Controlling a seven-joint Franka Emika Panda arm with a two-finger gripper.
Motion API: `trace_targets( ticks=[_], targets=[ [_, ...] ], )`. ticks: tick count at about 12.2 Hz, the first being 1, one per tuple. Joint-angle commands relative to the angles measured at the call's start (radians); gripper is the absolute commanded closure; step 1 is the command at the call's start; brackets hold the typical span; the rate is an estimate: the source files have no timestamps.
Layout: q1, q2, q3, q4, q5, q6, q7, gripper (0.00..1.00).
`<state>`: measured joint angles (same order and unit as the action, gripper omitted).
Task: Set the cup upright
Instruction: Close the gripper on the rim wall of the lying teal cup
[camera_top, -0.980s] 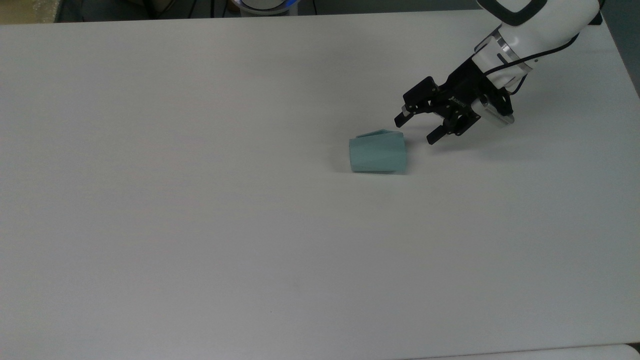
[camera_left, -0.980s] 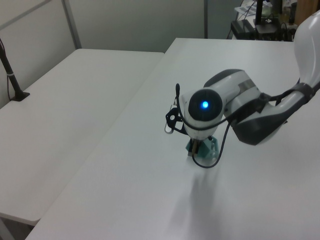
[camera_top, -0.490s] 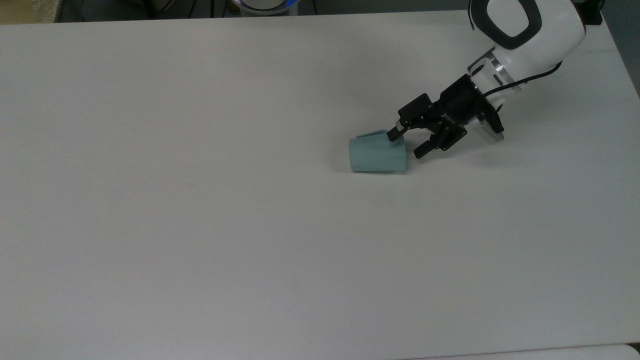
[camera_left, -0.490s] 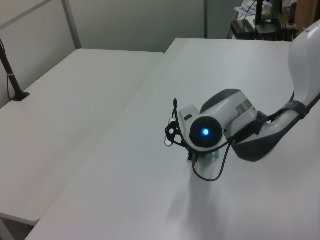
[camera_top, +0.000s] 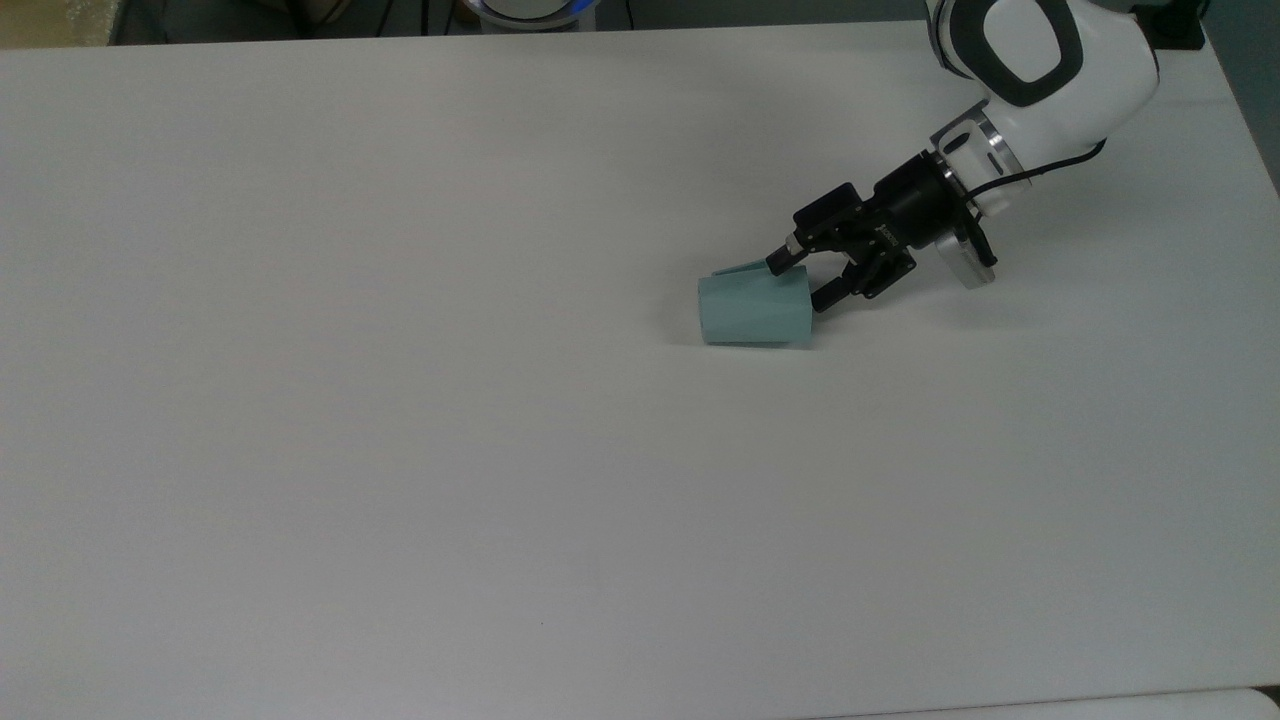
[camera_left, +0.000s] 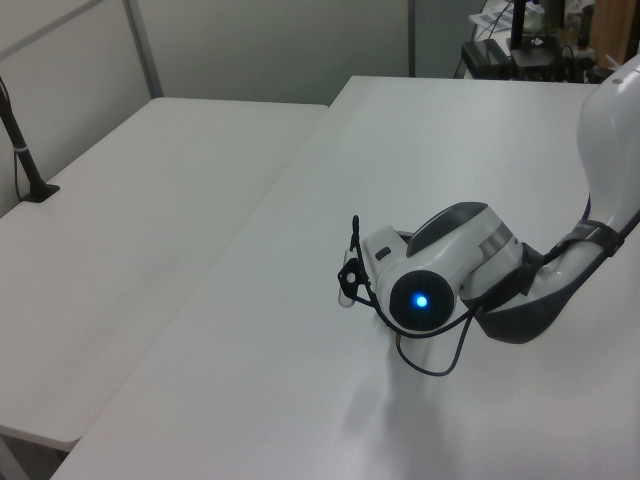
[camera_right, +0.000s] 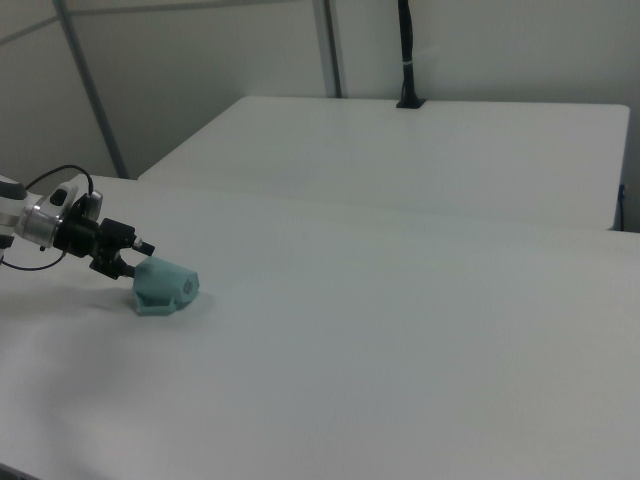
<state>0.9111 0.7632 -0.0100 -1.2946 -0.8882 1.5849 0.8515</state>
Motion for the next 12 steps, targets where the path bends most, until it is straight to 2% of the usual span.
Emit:
trace_targets(
  ticks=[1, 4, 5, 6, 7, 8, 9, 10, 12],
  targets=[
    [0.005, -0.004, 0.005, -0.017, -0.037, -0.025, 0.011, 0.0],
    [0.003, 0.019, 0.007, -0.034, -0.072, -0.011, 0.012, 0.0],
    [0.002, 0.019, 0.007, -0.037, -0.072, -0.011, 0.011, 0.05],
    [-0.001, 0.019, 0.007, -0.037, -0.071, -0.01, 0.012, 0.23],
    [-0.005, 0.019, 0.007, -0.035, -0.071, -0.008, 0.014, 0.59],
    [-0.006, 0.019, 0.007, -0.037, -0.071, -0.008, 0.014, 0.81],
    [-0.006, 0.019, 0.007, -0.037, -0.072, -0.008, 0.012, 0.97],
    [-0.008, 0.019, 0.007, -0.038, -0.072, -0.008, 0.011, 1.0],
    [-0.008, 0.019, 0.007, -0.066, -0.08, -0.01, 0.011, 1.0]
  ],
)
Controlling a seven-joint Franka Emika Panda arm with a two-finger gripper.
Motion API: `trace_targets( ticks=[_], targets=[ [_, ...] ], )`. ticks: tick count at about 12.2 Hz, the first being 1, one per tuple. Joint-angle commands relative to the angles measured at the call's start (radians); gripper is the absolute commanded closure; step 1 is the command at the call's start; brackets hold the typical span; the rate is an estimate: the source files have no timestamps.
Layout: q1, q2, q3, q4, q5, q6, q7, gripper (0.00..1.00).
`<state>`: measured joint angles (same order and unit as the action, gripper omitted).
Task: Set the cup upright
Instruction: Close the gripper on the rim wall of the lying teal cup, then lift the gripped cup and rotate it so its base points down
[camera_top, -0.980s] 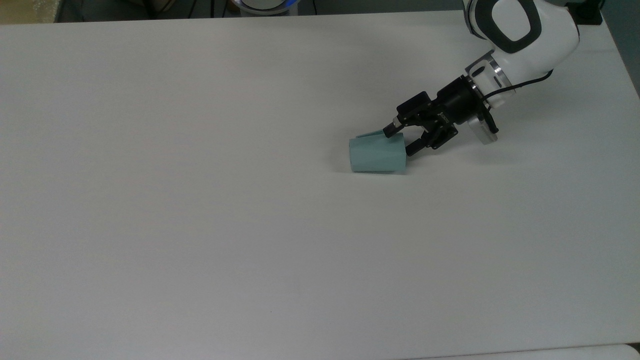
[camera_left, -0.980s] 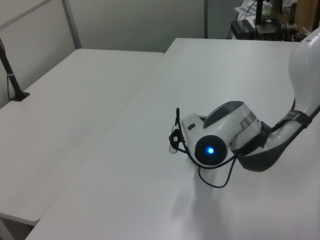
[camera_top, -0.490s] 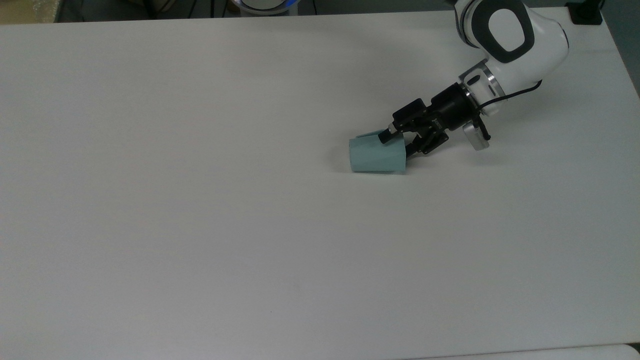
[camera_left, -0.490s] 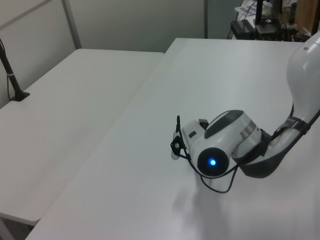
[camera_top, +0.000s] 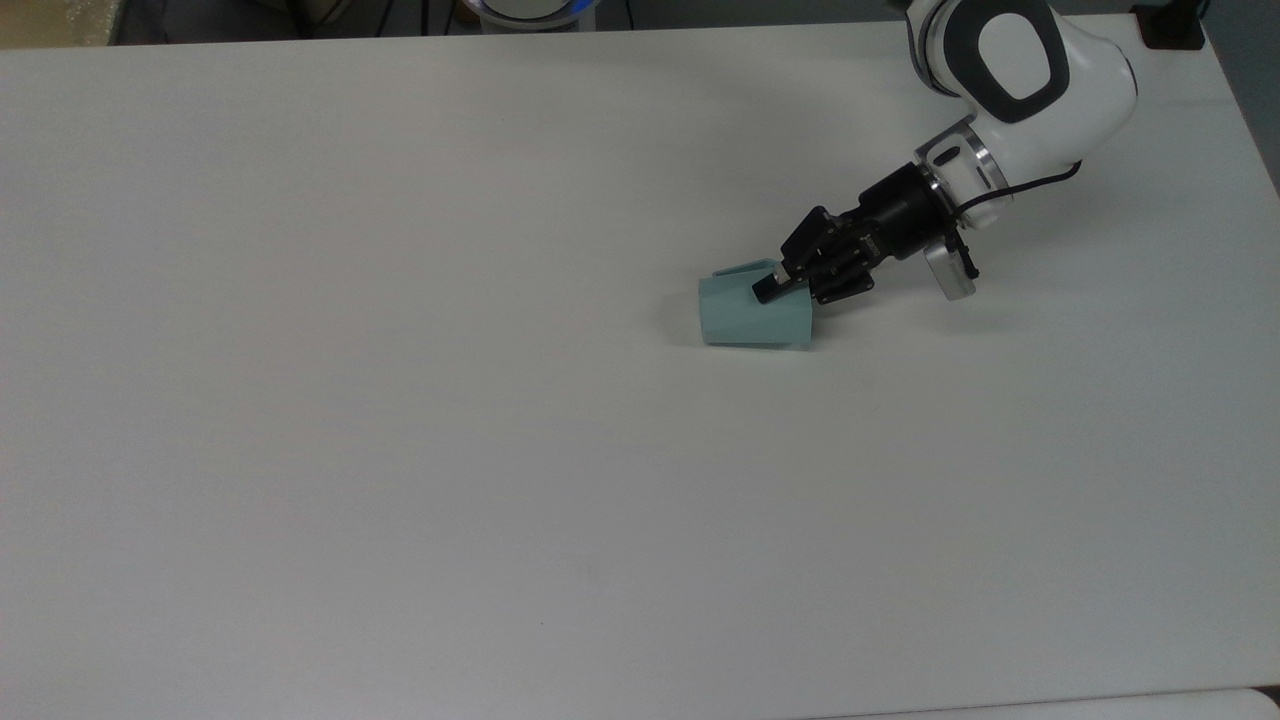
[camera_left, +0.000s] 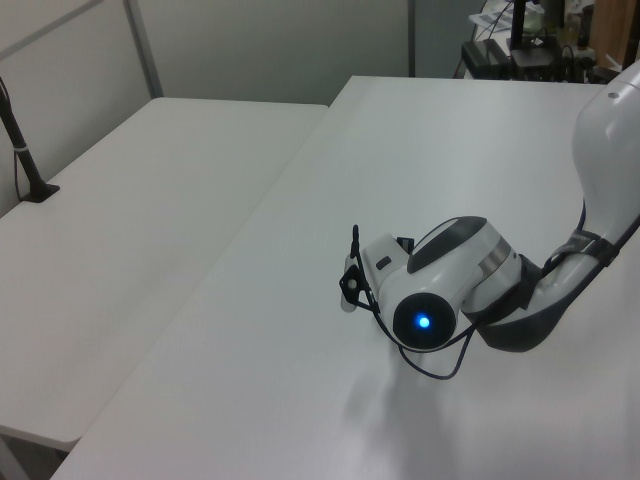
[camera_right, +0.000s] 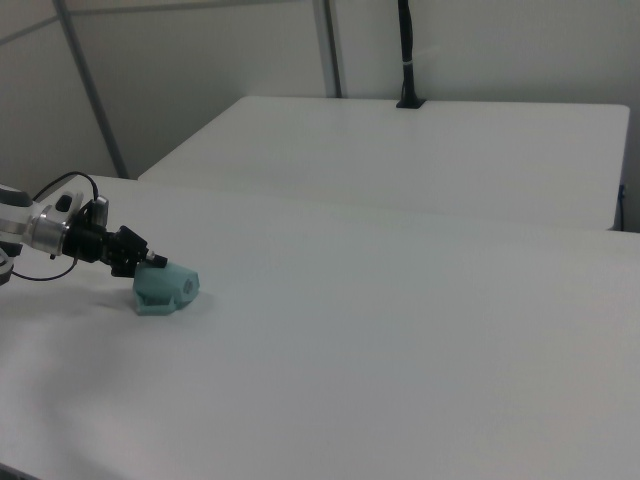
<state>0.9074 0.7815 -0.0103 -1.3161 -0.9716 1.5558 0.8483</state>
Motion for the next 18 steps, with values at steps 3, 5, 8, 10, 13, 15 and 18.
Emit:
trace_targets(
  ticks=[3, 5, 8, 10, 13, 15, 18],
  targets=[
    [-0.004, 0.001, 0.007, -0.078, -0.012, 0.018, 0.015, 1.0],
    [-0.005, -0.01, 0.007, -0.066, -0.007, 0.014, 0.011, 1.0],
    [-0.01, -0.091, 0.006, -0.063, 0.026, 0.013, 0.008, 1.0],
    [-0.016, -0.132, 0.006, -0.063, 0.076, 0.006, -0.018, 1.0],
    [-0.034, -0.192, -0.008, -0.045, 0.14, 0.007, -0.023, 1.0],
    [-0.067, -0.243, -0.014, -0.045, 0.198, 0.013, -0.052, 1.0],
    [-0.178, -0.373, -0.023, -0.067, 0.371, 0.062, -0.058, 1.0]
  ],
)
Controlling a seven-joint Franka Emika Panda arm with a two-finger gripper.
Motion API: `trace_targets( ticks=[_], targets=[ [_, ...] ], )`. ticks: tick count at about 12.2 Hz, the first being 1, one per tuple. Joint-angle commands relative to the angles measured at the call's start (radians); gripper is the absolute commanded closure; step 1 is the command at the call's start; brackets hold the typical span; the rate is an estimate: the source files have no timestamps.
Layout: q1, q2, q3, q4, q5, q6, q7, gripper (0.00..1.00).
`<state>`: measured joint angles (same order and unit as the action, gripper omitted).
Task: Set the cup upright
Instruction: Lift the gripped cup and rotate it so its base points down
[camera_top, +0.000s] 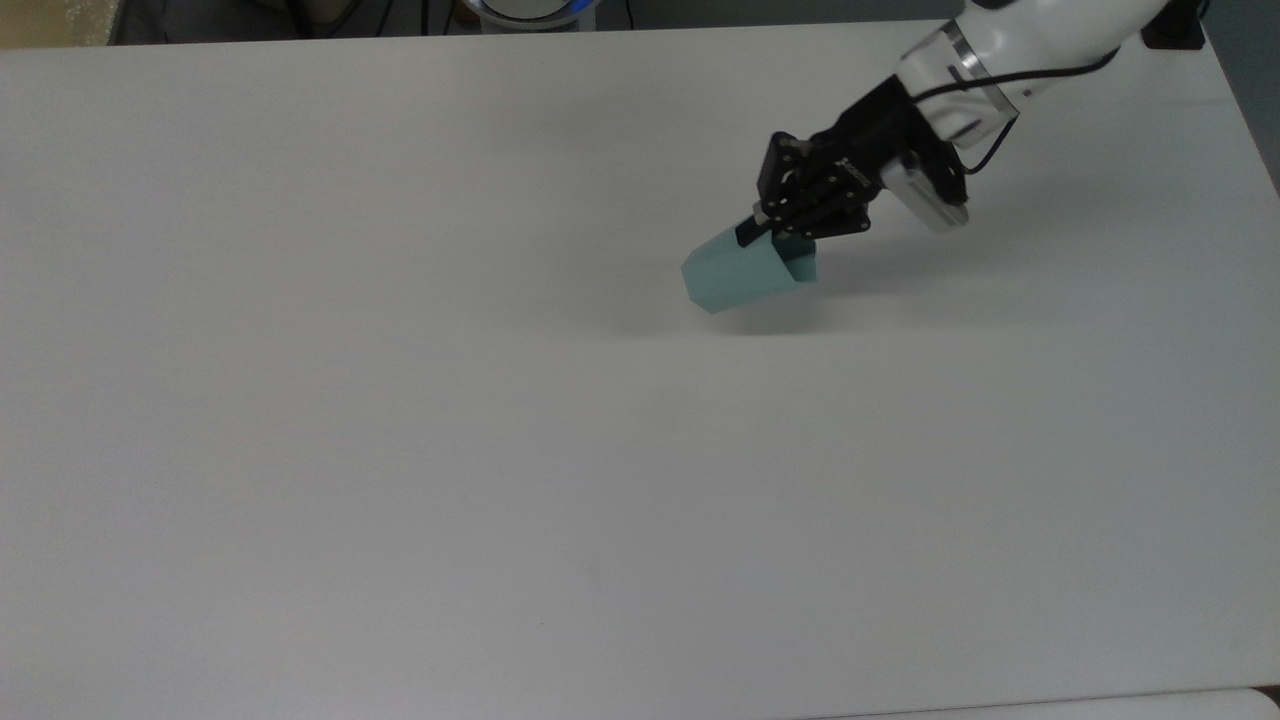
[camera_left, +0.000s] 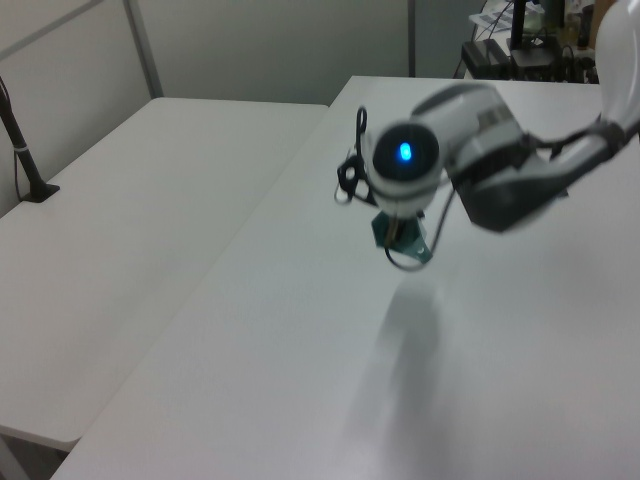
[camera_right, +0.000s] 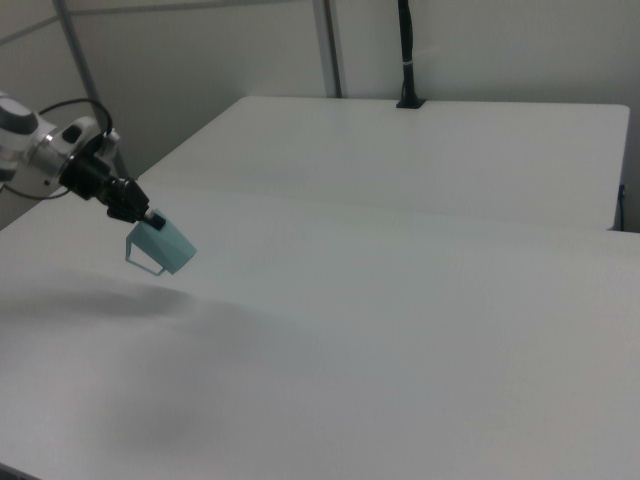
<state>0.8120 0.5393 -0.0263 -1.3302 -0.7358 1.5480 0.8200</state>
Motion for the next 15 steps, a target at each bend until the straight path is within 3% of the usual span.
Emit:
trace_targets(
  ticks=[1, 2, 4, 8, 10, 15],
  targets=[
    [-0.132, -0.203, -0.007, -0.105, 0.215, 0.11, -0.069, 1.0],
    [-0.211, -0.302, -0.01, -0.192, 0.333, 0.163, -0.143, 1.0],
    [-0.311, -0.442, -0.014, -0.372, 0.439, 0.306, -0.167, 1.0],
    [-0.49, -0.545, -0.02, -0.613, 0.634, 0.507, -0.287, 1.0],
    [-0.511, -0.582, -0.055, -0.725, 0.738, 0.634, -0.385, 1.0],
    [-0.537, -0.523, -0.101, -0.736, 0.751, 0.724, -0.403, 1.0]
  ],
)
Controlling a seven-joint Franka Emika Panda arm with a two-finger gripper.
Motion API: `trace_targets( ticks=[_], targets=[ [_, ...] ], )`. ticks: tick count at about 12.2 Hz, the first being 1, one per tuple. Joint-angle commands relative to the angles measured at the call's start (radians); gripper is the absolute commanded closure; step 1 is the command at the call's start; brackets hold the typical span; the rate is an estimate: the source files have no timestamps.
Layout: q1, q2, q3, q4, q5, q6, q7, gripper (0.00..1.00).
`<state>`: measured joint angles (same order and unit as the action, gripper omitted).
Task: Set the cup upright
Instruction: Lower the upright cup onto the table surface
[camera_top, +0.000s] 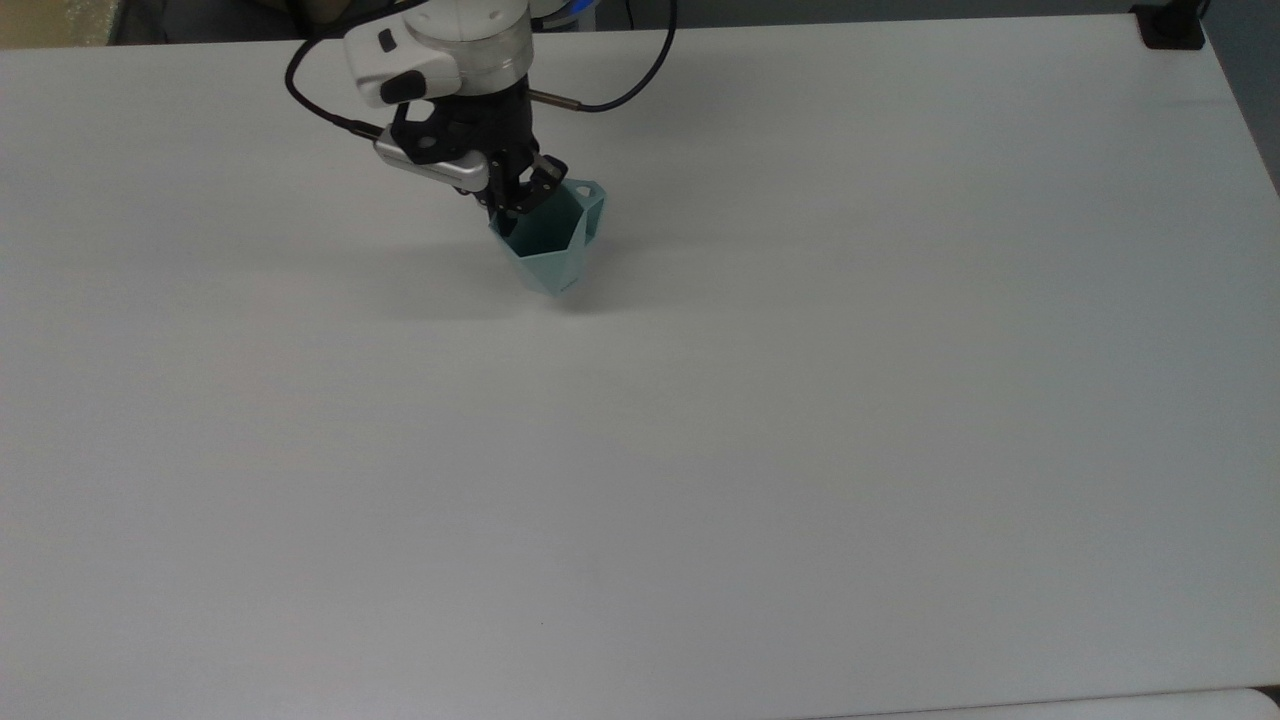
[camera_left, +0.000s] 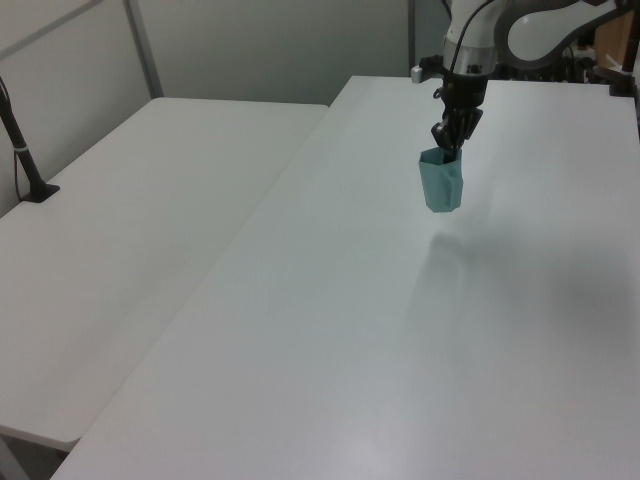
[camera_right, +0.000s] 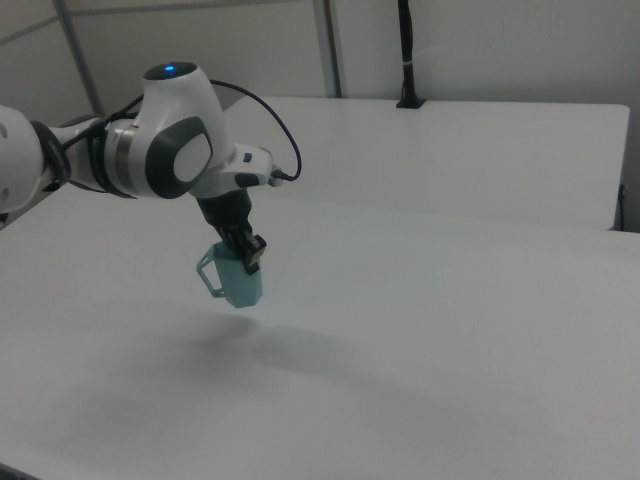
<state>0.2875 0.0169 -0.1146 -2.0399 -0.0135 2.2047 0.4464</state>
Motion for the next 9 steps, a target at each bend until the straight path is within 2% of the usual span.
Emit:
trace_targets(
  ticks=[1, 8, 9],
  targets=[
    [-0.016, 0.009, -0.013, -0.028, 0.029, 0.072, -0.029, 1.0],
    [-0.045, 0.057, -0.013, -0.026, 0.029, 0.07, -0.035, 1.0],
    [-0.045, 0.06, -0.013, -0.025, 0.029, 0.06, -0.037, 0.93]
  ],
)
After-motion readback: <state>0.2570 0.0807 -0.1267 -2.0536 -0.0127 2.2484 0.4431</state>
